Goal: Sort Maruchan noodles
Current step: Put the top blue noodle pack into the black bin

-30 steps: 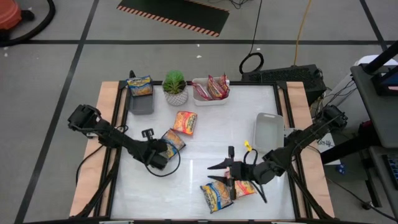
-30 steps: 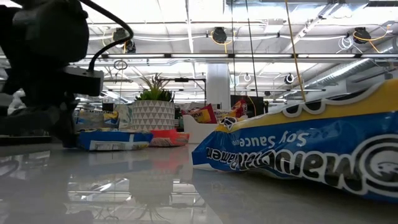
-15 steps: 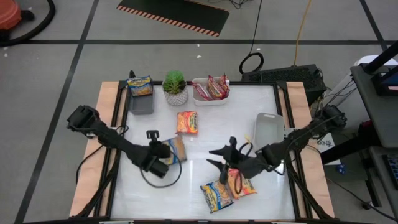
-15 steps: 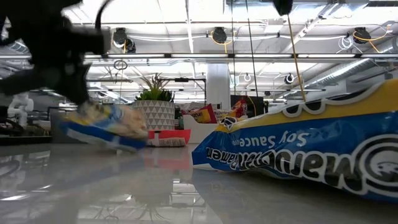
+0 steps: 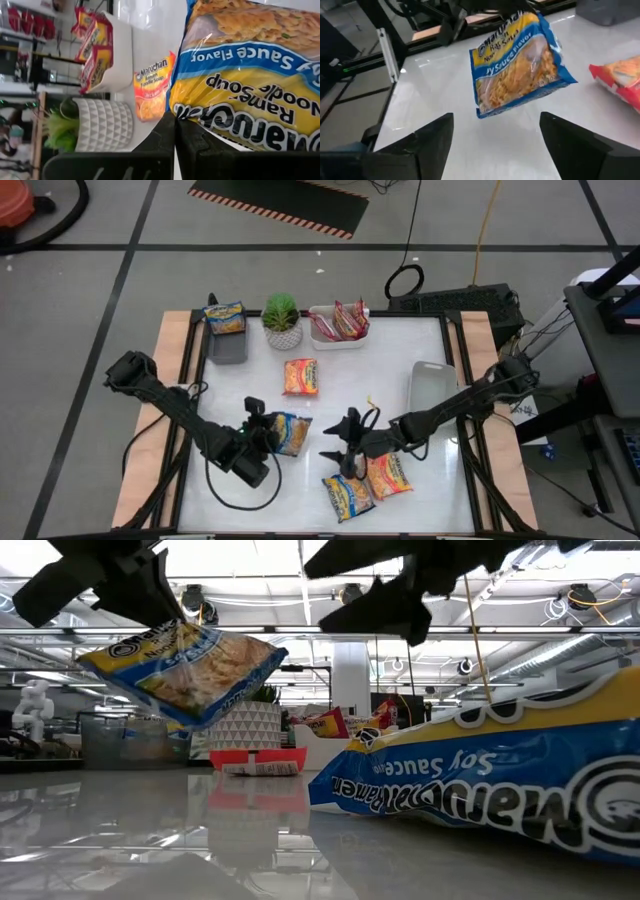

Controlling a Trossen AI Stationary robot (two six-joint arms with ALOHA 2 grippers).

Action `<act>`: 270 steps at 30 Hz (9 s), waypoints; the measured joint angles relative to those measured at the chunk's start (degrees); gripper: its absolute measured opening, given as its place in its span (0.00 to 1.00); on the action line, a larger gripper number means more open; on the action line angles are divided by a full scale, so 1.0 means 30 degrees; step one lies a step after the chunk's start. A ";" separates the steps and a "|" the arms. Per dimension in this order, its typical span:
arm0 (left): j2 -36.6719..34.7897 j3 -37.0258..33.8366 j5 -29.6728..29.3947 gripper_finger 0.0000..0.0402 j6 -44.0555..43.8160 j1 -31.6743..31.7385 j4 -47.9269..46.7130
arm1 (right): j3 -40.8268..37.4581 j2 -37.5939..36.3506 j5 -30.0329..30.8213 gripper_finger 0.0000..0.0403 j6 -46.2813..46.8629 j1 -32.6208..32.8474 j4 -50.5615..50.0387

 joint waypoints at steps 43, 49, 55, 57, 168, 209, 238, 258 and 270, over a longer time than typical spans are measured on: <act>-0.0007 -0.0015 -0.0045 0.01 0.7837 -0.1392 0.7052 | 0.1782 0.3695 -0.5492 0.56 0.0576 -0.1556 0.3455; -0.0007 -0.0015 -0.0036 0.01 0.7891 -0.1086 0.7112 | 0.1782 0.3695 -0.5522 0.37 0.0557 -0.1592 0.3159; -0.0015 -0.0015 -0.0007 0.01 0.7442 -0.1053 0.7133 | 0.1779 0.3695 -0.5504 0.24 0.0244 -0.1592 0.3203; -0.0015 -0.0015 -0.0029 0.01 0.7203 -0.1053 0.7127 | 0.1775 0.3695 -0.5495 0.23 0.0068 -0.1661 0.3203; -0.3971 -0.0714 0.7104 0.22 -0.0272 -0.0951 1.2923 | 0.1746 0.0103 -0.1574 0.25 -0.9583 0.0120 0.2607; -1.2712 -0.0696 0.6496 0.21 0.5562 0.8280 -0.1529 | 0.1775 -0.7963 0.2127 0.59 -0.7743 0.1825 -0.9399; -1.0510 -0.0714 0.9348 0.21 1.3164 2.3382 -0.2009 | 0.1746 -0.8268 0.3087 0.59 -1.0479 0.1803 -0.8906; -0.5590 -0.0714 1.1349 0.21 1.6681 2.6887 -0.2016 | 0.1746 -0.8261 0.3016 0.59 -1.0185 0.1832 -0.9572; -0.5588 -0.0714 1.4397 0.21 2.1141 2.8926 -0.2018 | 0.1746 -0.8261 0.3009 0.59 -0.9635 0.1832 -1.0268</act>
